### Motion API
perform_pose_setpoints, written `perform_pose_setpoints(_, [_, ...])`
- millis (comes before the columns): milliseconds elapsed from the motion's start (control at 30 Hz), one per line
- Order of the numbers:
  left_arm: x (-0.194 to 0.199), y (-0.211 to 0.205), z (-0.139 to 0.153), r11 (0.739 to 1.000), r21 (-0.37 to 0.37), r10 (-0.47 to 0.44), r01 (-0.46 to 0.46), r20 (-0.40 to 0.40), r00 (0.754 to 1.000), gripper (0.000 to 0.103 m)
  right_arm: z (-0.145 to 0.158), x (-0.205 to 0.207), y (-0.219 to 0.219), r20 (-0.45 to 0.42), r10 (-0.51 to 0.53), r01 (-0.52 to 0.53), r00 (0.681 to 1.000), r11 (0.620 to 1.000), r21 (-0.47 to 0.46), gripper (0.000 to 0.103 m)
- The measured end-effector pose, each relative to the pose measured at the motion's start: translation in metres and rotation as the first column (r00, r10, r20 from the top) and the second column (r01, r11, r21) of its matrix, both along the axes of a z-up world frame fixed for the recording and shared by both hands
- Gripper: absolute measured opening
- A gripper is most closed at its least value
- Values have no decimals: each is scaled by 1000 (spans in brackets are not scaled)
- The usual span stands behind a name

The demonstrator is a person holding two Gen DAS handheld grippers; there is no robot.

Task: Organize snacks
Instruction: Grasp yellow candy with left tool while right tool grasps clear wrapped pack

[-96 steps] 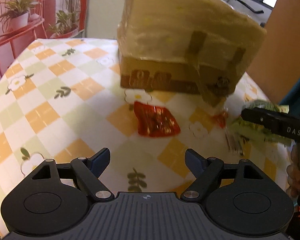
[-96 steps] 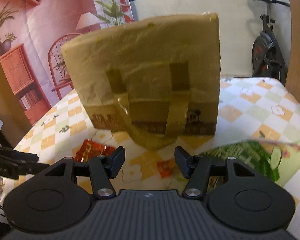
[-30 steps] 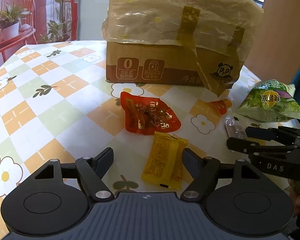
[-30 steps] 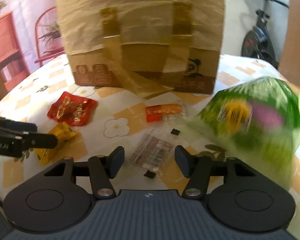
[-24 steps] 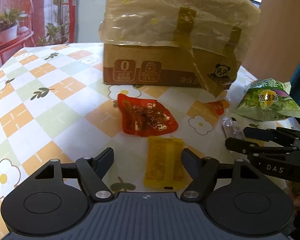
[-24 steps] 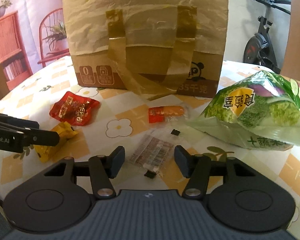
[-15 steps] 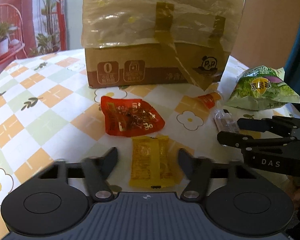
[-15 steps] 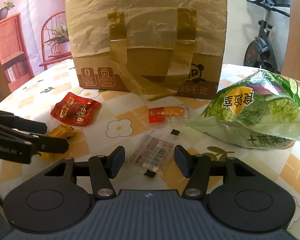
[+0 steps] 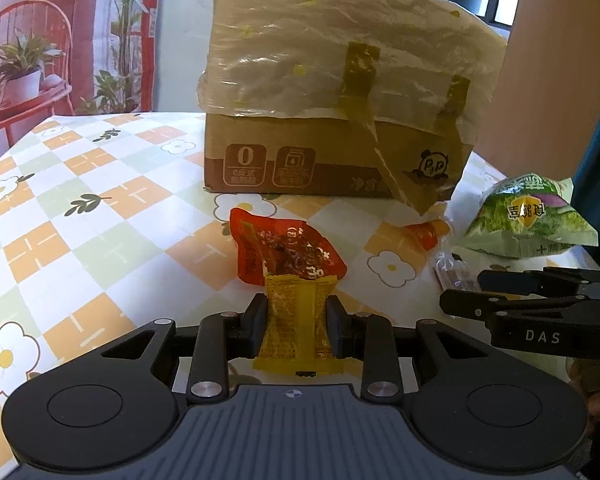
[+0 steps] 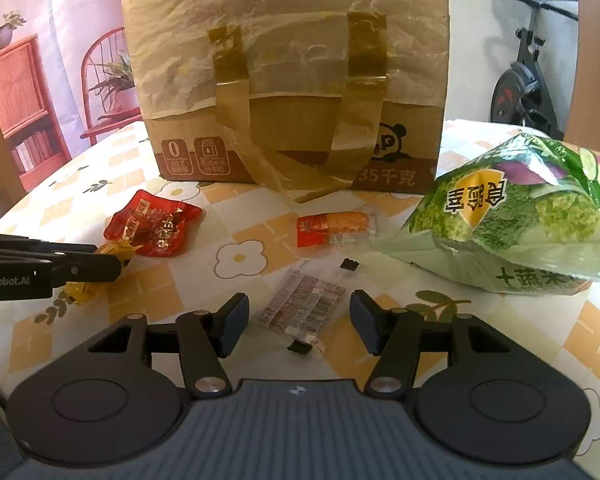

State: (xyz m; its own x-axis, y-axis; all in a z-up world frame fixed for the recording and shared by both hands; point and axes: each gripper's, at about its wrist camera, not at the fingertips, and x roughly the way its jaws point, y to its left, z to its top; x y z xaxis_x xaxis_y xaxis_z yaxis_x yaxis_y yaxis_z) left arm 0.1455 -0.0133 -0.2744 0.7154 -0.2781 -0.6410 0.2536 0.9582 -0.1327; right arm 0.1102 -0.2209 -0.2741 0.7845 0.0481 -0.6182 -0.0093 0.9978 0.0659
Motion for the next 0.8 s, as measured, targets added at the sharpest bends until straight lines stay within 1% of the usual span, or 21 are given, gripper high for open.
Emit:
perform_pose_setpoints(100, [1,2,-1,1000,-8,3,-3,-4,1000,33,2,5,0,-21,-7,7,1000,1000,21,68])
perform_pose_setpoints(200, [0,3,0,1000,-13,3,-3,-3,1000,33,3,10,6,-46,-5,5,999,1000,0,74])
perform_pose_setpoints(367, [-3,6,1,1000,-16,2,-2,6,1000,33,3,21,10,-68,-21,20,997,1000,-14,74])
perform_pose_setpoints(400, [-3,6,1,1000,-17,4,-4,7,1000,33,3,23,11,-70,-26,25,997,999,-19,73])
perform_pose_setpoints(467, [-3,8,1,1000,-18,7,-7,9,1000,33,2,27,13,-67,-33,30,997,998,-48,66])
perform_pose_setpoints(533, [-4,9,2,1000,-20,12,-11,11,1000,33,1,26,13,-51,-40,35,998,996,-83,54])
perform_pose_setpoints(633, [-5,10,3,1000,-22,17,-17,16,1000,33,1,23,7,-39,-46,43,998,997,-68,48])
perform_pose_setpoints(733, [-6,11,5,1000,-22,20,-19,22,1000,33,2,17,5,-32,-62,60,998,997,-57,46])
perform_pose_setpoints(800, [-6,12,5,1000,-22,20,-20,24,1000,33,5,9,3,-10,-65,65,998,997,-31,46])
